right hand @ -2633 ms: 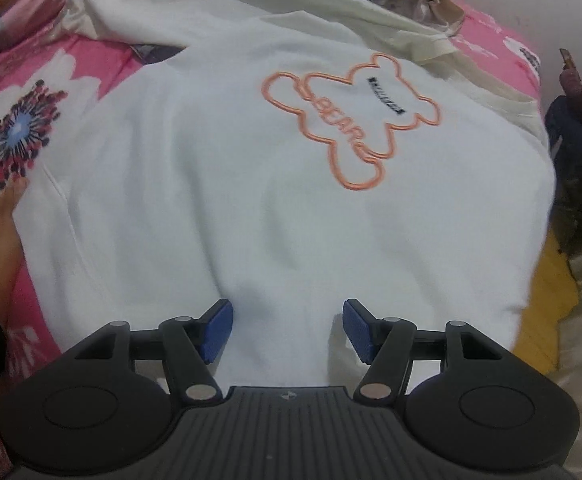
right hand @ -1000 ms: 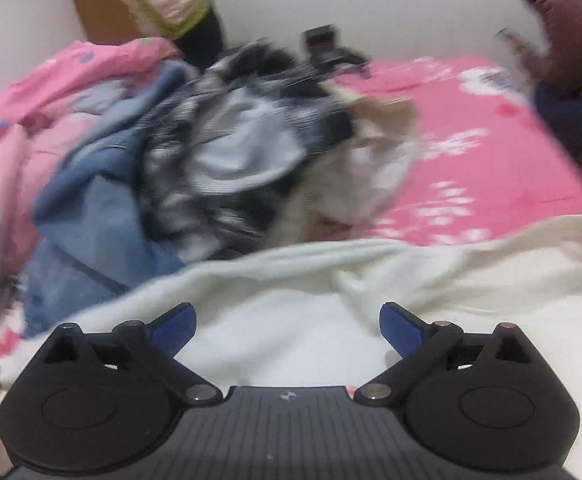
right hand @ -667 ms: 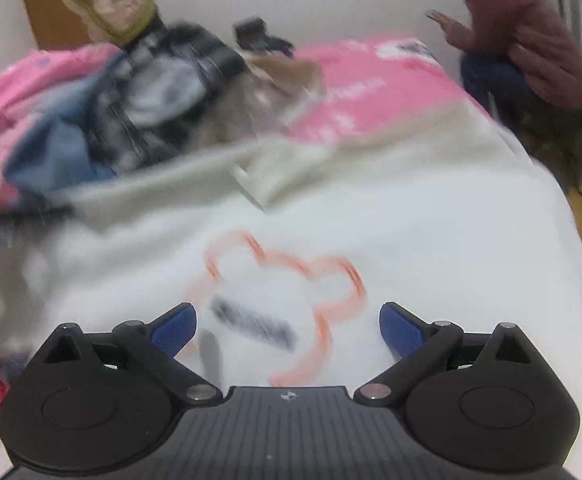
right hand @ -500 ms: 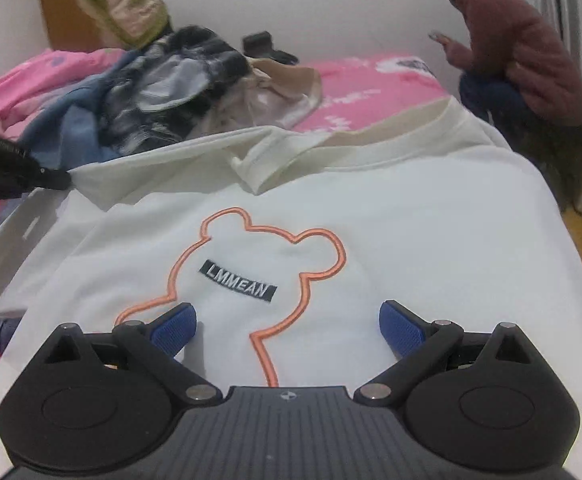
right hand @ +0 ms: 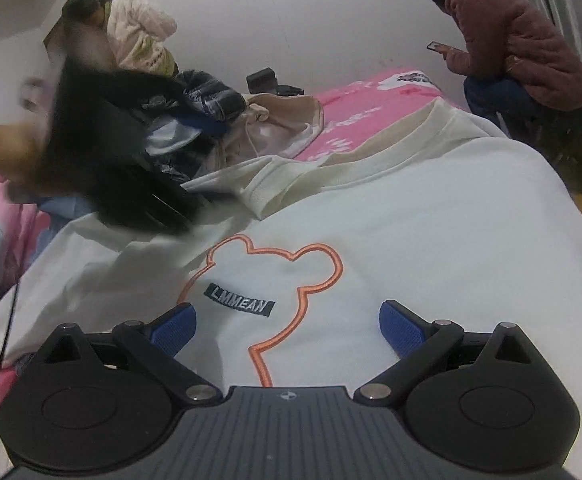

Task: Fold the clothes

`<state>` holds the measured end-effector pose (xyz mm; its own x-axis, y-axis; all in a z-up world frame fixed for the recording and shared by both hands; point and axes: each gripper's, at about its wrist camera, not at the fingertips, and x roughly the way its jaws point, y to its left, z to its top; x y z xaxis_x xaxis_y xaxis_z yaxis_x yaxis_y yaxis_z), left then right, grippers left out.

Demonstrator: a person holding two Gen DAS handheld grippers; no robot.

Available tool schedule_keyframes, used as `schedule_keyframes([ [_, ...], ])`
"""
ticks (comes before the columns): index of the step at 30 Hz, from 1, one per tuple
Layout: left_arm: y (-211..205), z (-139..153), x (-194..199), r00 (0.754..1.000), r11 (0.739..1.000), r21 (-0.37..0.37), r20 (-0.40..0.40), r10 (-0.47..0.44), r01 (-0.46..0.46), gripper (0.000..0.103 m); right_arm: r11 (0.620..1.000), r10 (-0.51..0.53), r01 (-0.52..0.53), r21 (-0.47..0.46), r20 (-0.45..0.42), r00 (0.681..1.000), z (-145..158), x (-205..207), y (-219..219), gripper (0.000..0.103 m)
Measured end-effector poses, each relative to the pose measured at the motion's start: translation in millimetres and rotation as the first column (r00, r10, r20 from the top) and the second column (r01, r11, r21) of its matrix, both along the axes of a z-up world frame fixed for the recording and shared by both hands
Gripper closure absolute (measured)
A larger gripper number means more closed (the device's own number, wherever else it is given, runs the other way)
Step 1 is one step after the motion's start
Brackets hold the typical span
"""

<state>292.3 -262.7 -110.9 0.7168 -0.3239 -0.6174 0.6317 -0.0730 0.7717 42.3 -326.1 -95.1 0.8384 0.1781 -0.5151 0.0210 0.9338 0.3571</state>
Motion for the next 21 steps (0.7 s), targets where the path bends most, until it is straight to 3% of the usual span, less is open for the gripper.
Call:
schedule_keyframes([
  [3,-2.5,7.1,15.4,0.998,0.994,-0.098,-0.031,0.053,-0.056,0.04,1.0,0.0,0.0,-0.001,0.001,1.0,-0.3,0.0,0.4,0.002],
  [5,-2.6,17.5,31.1,0.995,0.983,-0.157,0.019,0.096,-0.092,0.041,1.0,0.0,0.0,-0.007,-0.001,1.0,-0.3,1.1,1.1,0.002],
  [7,-2.4,37.2,62.5,0.974,0.94,-0.254,-0.052,0.221,-0.227,0.04,1.0,0.001,-0.001,-0.01,-0.003,1.0,-0.2,2.0,1.4,0.002],
  [10,3.3,63.6,103.0,0.907,0.826,-0.374,-0.174,0.384,-0.422,0.046,1.0,0.001,-0.001,-0.006,-0.001,1.0,-0.3,1.1,0.5,0.002],
  [13,17.3,85.3,134.6,0.799,0.66,-0.45,-0.329,0.504,-0.602,0.043,1.0,0.001,-0.001,-0.009,-0.001,1.0,-0.4,0.3,0.9,0.002],
  [16,34.5,106.3,136.4,0.748,0.573,-0.486,-0.488,0.449,-0.661,0.044,1.0,0.001,-0.001,-0.005,0.0,1.0,-0.2,-0.4,0.4,0.002],
  [19,43.7,123.9,94.4,0.765,0.646,-0.443,-0.52,0.379,-0.622,0.044,1.0,0.002,-0.002,-0.003,0.001,1.0,0.5,-1.1,0.2,0.002],
  [20,48.5,125.6,82.9,0.75,0.664,-0.408,-0.548,0.371,-0.626,0.043,1.0,0.002,-0.002,-0.001,0.001,1.0,0.7,-1.5,-0.2,0.002],
  [21,61.4,127.4,66.0,0.712,0.661,-0.366,-0.591,0.379,-0.655,0.044,1.0,0.002,-0.002,0.001,0.002,1.0,0.7,-1.2,-0.2,0.002],
])
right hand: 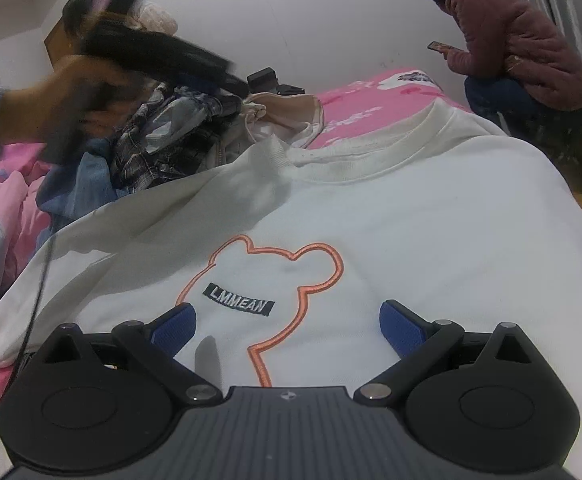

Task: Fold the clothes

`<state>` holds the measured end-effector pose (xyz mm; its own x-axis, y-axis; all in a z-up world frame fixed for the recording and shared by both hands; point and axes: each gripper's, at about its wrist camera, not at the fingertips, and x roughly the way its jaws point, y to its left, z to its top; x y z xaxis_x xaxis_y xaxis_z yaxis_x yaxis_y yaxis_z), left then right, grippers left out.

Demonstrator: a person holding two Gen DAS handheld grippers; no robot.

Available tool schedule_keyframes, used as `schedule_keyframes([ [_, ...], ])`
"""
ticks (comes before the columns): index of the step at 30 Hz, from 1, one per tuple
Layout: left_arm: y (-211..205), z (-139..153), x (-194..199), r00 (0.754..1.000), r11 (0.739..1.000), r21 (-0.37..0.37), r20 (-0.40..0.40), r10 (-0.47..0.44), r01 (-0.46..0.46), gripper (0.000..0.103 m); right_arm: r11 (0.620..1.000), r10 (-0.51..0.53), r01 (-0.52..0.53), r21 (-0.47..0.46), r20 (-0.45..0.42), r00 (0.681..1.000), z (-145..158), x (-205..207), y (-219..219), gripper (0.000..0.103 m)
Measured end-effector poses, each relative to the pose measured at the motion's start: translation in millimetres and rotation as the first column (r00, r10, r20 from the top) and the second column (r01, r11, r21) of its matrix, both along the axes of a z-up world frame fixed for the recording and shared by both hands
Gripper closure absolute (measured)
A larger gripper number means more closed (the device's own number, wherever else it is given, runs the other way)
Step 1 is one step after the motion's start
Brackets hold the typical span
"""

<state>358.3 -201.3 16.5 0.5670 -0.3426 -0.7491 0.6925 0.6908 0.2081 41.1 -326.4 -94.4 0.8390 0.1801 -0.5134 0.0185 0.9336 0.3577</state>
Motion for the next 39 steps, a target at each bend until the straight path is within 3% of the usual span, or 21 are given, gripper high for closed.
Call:
schedule_keyframes([
  [2,31.8,-4.2,-31.4,0.993,0.999,0.008,-0.105,0.046,-0.045,0.045,1.0,0.0,0.0,0.003,0.001,1.0,-0.2,0.1,-0.4,0.002],
  [4,72.1,-17.2,-61.0,0.98,0.99,0.058,-0.146,0.136,-0.129,0.046,1.0,0.001,-0.001,0.007,0.003,1.0,-0.4,-0.7,-0.5,0.002],
  [7,139.8,-31.6,-101.2,0.967,0.967,0.094,-0.081,0.243,-0.235,0.045,1.0,0.003,-0.003,0.023,0.007,1.0,-0.2,-1.1,-2.7,0.002],
  [11,222.4,-41.6,-129.0,0.897,0.897,-0.021,-0.017,0.441,-0.442,0.04,0.999,0.003,-0.004,0.034,0.011,1.0,-0.5,-1.8,-4.2,0.002],
  [12,229.5,-42.2,-126.8,0.905,0.905,-0.021,-0.006,0.424,-0.424,0.04,1.0,0.003,-0.004,0.03,0.01,1.0,-0.3,-1.4,-3.7,0.002],
  [16,222.0,-50.3,-109.6,0.962,0.963,0.05,0.066,0.263,-0.267,0.04,1.0,0.003,-0.003,0.015,0.007,1.0,0.1,-0.2,-1.7,0.002],
  [17,217.7,-53.8,-102.3,0.97,0.97,0.052,0.051,0.236,-0.239,0.041,1.0,0.002,-0.003,0.014,0.007,1.0,0.1,-0.1,-1.5,0.002],
  [19,210.5,-57.7,-87.2,0.973,0.973,0.017,-0.014,0.231,-0.23,0.053,1.0,0.002,-0.002,0.019,0.009,1.0,-0.3,-0.4,-1.8,0.002],
  [20,209.4,-59.1,-78.3,0.969,0.97,-0.014,-0.049,0.243,-0.244,0.084,1.0,0.002,-0.003,0.021,0.011,1.0,-0.4,-0.9,-2.1,0.002],
  [21,211.7,-58.8,-74.8,0.954,0.955,-0.038,-0.076,0.29,-0.294,0.103,1.0,0.003,-0.003,0.023,0.012,1.0,-0.6,-1.0,-2.3,0.002],
  [23,219.7,-53.1,-69.0,0.921,0.921,-0.097,-0.136,0.364,-0.378,0.103,1.0,0.004,-0.004,0.027,0.015,1.0,-1.2,-1.9,-3.3,0.002],
  [29,230.9,-19.3,-64.4,0.885,0.877,-0.122,-0.029,0.464,-0.464,0.103,0.999,0.006,-0.006,0.033,0.018,1.0,-2.5,-1.9,-4.4,0.002],
  [34,237.3,-23.1,-36.2,0.85,0.847,-0.074,-0.045,0.525,-0.527,0.1,0.999,0.009,-0.01,0.038,0.018,1.0,-3.4,-2.2,-5.7,0.002],
  [37,243.9,-24.2,-32.7,0.837,0.835,-0.058,-0.034,0.546,-0.548,0.098,0.999,0.012,-0.013,0.043,0.019,1.0,-4.3,-1.9,-6.9,0.003],
  [39,248.6,-23.5,-32.4,0.815,0.814,-0.043,-0.013,0.579,-0.579,0.098,0.999,0.015,-0.016,0.04,0.019,1.0,-4.6,-1.4,-7.3,0.003],
])
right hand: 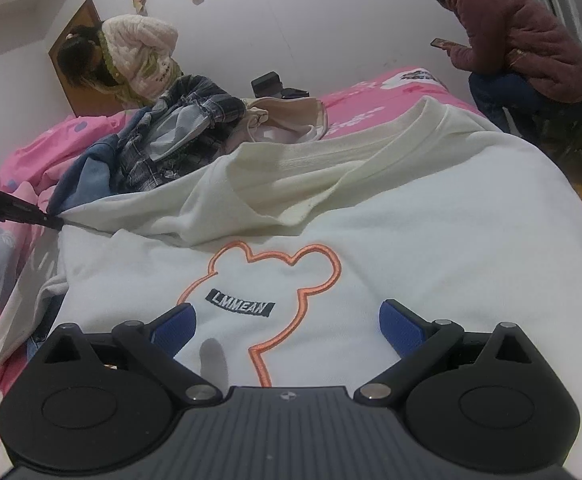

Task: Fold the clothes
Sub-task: 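Release the sweatshirt edge with the left gripper and lift away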

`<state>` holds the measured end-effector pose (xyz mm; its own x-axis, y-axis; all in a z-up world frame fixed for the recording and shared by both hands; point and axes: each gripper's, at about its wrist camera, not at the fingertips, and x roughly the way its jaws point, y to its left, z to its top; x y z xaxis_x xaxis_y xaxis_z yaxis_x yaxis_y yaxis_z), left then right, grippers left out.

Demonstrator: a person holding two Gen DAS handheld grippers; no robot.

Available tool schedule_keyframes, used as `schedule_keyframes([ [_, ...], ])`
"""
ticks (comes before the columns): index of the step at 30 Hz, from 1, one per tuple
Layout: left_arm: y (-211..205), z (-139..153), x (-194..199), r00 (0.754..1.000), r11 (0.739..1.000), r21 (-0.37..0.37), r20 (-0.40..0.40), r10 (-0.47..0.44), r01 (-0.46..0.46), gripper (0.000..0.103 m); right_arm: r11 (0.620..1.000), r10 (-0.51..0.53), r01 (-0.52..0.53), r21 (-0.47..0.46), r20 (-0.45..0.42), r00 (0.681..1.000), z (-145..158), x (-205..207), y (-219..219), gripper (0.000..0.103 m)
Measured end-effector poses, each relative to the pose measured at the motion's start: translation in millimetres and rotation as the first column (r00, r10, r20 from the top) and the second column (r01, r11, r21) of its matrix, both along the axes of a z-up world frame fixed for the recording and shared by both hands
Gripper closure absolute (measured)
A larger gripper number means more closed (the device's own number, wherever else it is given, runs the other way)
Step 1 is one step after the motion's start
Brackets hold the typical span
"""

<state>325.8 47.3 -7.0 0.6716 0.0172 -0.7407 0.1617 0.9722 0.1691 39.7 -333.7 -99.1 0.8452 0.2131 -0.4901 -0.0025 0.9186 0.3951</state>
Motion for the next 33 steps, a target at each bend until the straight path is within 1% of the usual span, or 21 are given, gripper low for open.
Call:
schedule_keyframes([
  [2,8.3,2.2,0.0,1.0,1.0,-0.008,-0.024,0.018,-0.018,0.097,1.0,0.002,-0.002,0.0,0.0,1.0,-0.2,0.5,-0.1,0.003],
  [4,6.7,6.3,-6.1,0.999,0.998,0.055,-0.039,0.006,-0.004,0.094,1.0,0.003,-0.003,0.002,-0.001,1.0,-0.2,1.0,-0.8,0.003],
  [6,-7.2,20.4,-31.0,0.995,0.988,0.149,0.086,-0.041,0.028,0.091,1.0,0.002,-0.002,-0.005,-0.004,1.0,0.3,1.5,0.0,0.003],
  [8,-33.3,36.1,-64.7,0.957,0.965,0.236,0.234,-0.169,0.113,0.086,1.0,0.002,-0.002,-0.015,-0.005,1.0,1.0,1.8,1.4,0.003],
  [9,-50.0,42.9,-80.8,0.925,0.946,0.267,0.279,-0.257,0.182,0.076,1.0,0.001,-0.001,-0.017,-0.006,1.0,1.2,2.0,1.6,0.003],
  [11,-84.7,47.2,-94.6,0.877,0.896,0.231,0.216,-0.428,0.38,0.061,1.0,0.001,-0.001,-0.017,-0.006,1.0,1.2,1.6,2.4,0.002],
  [13,-127.3,37.5,-101.5,0.808,0.814,0.167,0.124,-0.577,0.556,0.059,1.0,0.002,-0.002,-0.015,-0.006,1.0,1.4,1.5,2.3,0.002],
  [14,-150.1,28.3,-105.8,0.763,0.764,0.174,0.09,-0.64,0.621,0.055,1.0,0.003,-0.003,-0.014,-0.005,1.0,1.5,1.4,2.3,0.002],
  [16,-196.8,1.5,-117.3,0.633,0.613,0.289,0.027,-0.773,0.736,0.045,1.0,0.004,-0.004,-0.008,-0.003,1.0,1.4,1.4,1.6,0.002],
  [18,-231.2,-26.7,-124.3,0.513,0.46,0.429,-0.009,-0.858,0.777,0.038,1.0,0.004,-0.004,0.002,0.0,1.0,0.8,1.1,0.5,0.002],
  [19,-244.5,-37.7,-122.7,0.469,0.405,0.465,-0.027,-0.883,0.788,0.037,1.0,0.005,-0.005,0.003,0.0,1.0,0.8,1.0,0.2,0.002],
  [20,-257.2,-46.6,-118.1,0.444,0.375,0.474,-0.039,-0.895,0.797,0.036,1.0,0.005,-0.005,0.003,0.0,1.0,0.9,0.9,-0.1,0.002],
  [21,-271.4,-54.4,-109.1,0.442,0.369,0.456,-0.06,-0.895,0.81,0.038,1.0,0.006,-0.006,0.003,0.0,1.0,0.9,0.8,-0.3,0.002],
  [22,-284.8,-58.5,-100.5,0.45,0.377,0.421,-0.085,-0.889,0.825,0.046,1.0,0.006,-0.006,0.001,0.0,1.0,1.0,0.7,-0.3,0.002],
  [23,-293.3,-55.9,-89.0,0.476,0.418,0.364,-0.083,-0.876,0.833,0.09,1.0,0.006,-0.006,0.001,0.0,1.0,1.1,0.6,-0.3,0.002],
  [24,-296.7,-46.0,-75.7,0.529,0.495,0.308,-0.032,-0.848,0.812,0.099,1.0,0.007,-0.007,0.003,0.001,1.0,1.0,0.4,-0.9,0.002],
  [25,-299.1,-34.5,-62.0,0.587,0.574,0.25,0.029,-0.809,0.78,0.099,1.0,0.007,-0.007,0.005,0.002,1.0,0.8,0.0,-1.6,0.002],
  [26,-302.1,-26.8,-47.7,0.628,0.622,0.239,0.06,-0.776,0.746,0.099,1.0,0.008,-0.008,0.007,0.002,1.0,0.8,0.0,-2.1,0.002],
  [29,-301.1,-24.9,4.0,0.73,0.721,0.248,0.073,-0.679,0.647,0.099,1.0,0.009,-0.009,0.01,0.002,1.0,0.6,-0.1,-2.3,0.002],
  [31,-299.4,-37.7,29.2,0.768,0.748,0.276,0.051,-0.638,0.603,0.098,1.0,0.009,-0.009,0.009,0.002,1.0,0.6,-0.4,-1.7,0.002],
  [33,-296.8,-55.5,42.1,0.777,0.738,0.323,0.013,-0.629,0.592,0.102,1.0,0.009,-0.009,0.004,0.0,1.0,0.4,0.0,-0.5,0.002],
])
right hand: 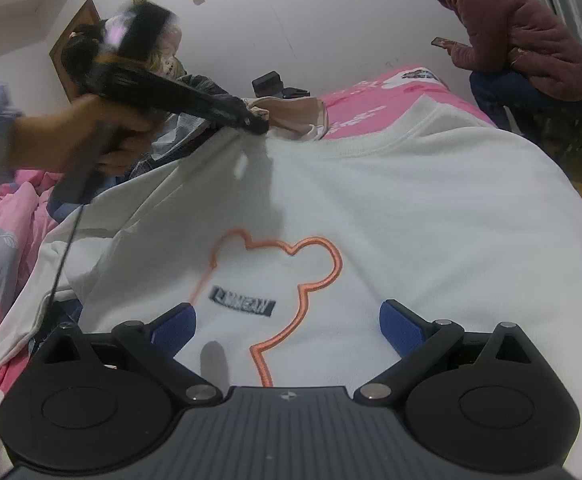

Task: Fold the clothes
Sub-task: 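Release the sweatshirt edge with the left gripper and lift away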

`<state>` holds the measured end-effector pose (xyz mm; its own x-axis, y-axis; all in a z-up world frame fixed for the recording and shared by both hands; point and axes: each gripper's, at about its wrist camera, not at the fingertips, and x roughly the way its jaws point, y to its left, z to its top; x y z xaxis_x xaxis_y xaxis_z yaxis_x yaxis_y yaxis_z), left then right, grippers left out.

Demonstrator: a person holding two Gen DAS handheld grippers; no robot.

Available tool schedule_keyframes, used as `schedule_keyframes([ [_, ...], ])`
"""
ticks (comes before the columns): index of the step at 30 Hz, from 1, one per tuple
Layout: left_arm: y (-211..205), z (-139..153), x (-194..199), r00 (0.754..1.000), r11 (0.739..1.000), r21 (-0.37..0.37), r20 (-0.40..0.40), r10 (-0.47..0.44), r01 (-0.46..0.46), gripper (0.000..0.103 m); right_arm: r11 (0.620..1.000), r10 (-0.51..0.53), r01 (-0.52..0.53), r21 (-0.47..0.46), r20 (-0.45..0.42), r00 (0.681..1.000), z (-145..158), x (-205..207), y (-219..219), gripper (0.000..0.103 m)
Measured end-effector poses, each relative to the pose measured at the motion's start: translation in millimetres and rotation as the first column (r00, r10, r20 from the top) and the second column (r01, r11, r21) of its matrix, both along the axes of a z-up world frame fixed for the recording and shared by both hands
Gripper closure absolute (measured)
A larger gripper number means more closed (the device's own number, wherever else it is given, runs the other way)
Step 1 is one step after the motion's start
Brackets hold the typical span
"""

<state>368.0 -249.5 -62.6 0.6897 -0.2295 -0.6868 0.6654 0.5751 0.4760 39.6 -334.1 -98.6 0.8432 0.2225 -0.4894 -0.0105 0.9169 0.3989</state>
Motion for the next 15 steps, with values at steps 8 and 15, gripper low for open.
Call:
schedule_keyframes([
  [8,6.3,11.9,4.3,0.998,0.998,-0.027,-0.046,0.052,-0.053,0.097,1.0,0.0,0.0,-0.012,-0.007,1.0,0.1,1.3,1.8,0.002],
  [15,104.9,99.2,-55.3,0.975,0.909,-0.354,-0.107,0.196,-0.222,0.068,1.0,-0.001,0.001,-0.014,-0.01,1.0,1.0,2.8,2.8,0.002],
])
